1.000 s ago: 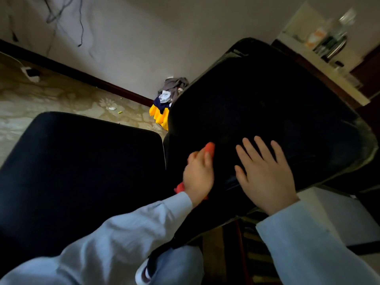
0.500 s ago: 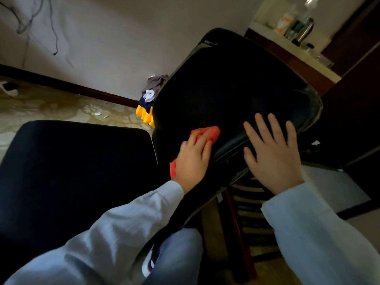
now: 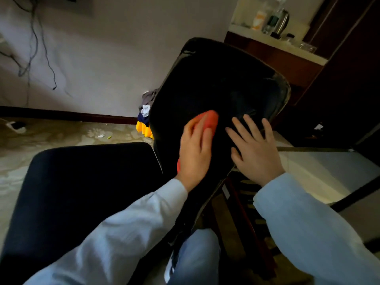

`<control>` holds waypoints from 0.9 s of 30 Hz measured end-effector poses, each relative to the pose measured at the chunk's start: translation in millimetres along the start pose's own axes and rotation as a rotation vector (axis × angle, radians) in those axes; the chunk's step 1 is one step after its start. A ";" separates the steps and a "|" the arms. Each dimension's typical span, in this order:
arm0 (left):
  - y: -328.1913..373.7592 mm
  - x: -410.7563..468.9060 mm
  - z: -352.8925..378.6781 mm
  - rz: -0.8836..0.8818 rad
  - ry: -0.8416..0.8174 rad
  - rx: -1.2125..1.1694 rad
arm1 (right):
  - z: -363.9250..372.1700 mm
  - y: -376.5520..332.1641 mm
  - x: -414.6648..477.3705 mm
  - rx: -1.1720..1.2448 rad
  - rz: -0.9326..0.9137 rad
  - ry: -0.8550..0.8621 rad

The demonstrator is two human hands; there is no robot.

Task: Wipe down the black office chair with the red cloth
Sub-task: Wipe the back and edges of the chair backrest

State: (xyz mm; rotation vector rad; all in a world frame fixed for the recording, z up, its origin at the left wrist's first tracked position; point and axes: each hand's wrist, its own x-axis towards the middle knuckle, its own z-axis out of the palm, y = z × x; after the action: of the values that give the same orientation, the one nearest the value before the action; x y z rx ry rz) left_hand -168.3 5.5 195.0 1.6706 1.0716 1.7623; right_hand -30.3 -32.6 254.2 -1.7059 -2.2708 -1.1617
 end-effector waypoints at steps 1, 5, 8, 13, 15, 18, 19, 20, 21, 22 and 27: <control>9.4 4.7 5.9 0.117 -0.028 0.079 | 0.1 1.4 -1.8 0.011 0.003 0.010; -2.9 -12.6 28.1 0.119 -0.136 0.293 | 5.0 7.8 -9.7 -0.014 -0.019 0.027; -24.6 -33.8 25.8 0.186 -0.147 0.407 | 11.1 8.5 -17.4 -0.009 -0.017 0.045; -53.9 -48.1 14.1 0.355 -0.156 0.535 | 15.0 9.1 -25.9 0.047 0.070 0.104; -64.1 -51.9 8.3 0.399 -0.178 0.580 | 19.2 10.5 -32.4 0.054 0.103 0.110; -78.1 -62.2 -5.2 0.439 -0.226 0.644 | 25.0 11.6 -43.0 0.081 0.145 0.092; -82.1 -67.4 -10.5 0.451 -0.250 0.665 | 26.7 11.4 -46.4 0.098 0.165 0.085; -86.2 -72.1 -15.4 0.457 -0.271 0.685 | 28.2 10.4 -49.1 0.122 0.193 0.079; -88.0 -76.1 -20.1 0.452 -0.281 0.691 | 30.1 8.1 -51.5 0.159 0.228 0.073; -87.1 -78.7 -23.9 0.434 -0.276 0.680 | 31.9 4.7 -53.2 0.209 0.270 0.066; -35.2 -51.5 -18.6 0.381 -0.128 0.478 | 38.4 -15.2 -49.6 0.442 0.368 0.024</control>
State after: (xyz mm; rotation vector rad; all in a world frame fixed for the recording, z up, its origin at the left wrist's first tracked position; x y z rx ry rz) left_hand -185.3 -18.7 137.0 2.3782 1.2473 1.6688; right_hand -10.3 -50.4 195.4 -1.7970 -1.8953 -0.5533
